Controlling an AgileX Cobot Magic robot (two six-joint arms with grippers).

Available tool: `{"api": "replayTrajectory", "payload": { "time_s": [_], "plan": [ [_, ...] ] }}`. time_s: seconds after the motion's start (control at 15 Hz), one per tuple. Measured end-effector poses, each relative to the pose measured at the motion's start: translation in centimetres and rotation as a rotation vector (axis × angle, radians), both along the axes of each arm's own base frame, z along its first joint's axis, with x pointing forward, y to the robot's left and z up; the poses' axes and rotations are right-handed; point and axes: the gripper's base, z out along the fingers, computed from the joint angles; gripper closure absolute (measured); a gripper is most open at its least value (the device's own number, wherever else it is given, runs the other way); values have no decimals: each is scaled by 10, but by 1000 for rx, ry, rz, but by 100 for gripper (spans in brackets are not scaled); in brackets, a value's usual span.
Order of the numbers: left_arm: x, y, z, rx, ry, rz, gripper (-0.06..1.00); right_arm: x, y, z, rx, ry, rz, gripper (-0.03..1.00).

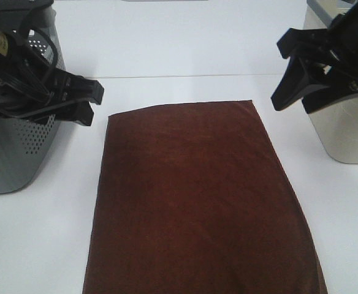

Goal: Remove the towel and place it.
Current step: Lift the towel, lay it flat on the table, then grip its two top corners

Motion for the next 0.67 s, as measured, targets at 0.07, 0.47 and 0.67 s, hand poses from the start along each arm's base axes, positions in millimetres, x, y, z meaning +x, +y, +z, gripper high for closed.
{"api": "replayTrajectory", "payload": {
  "time_s": [0.07,0.47,0.67],
  "plan": [
    [7,6,1,-17,-29,20,33,15,5,-2,-2,0,4,46],
    [38,9,-19,15,-48,9,33,109,26,-31,-87,-29,17,46],
    [64,-4,-28,35,-48,-17,33,154,35,-60,-130,-27,-7,46]
  ]
}}
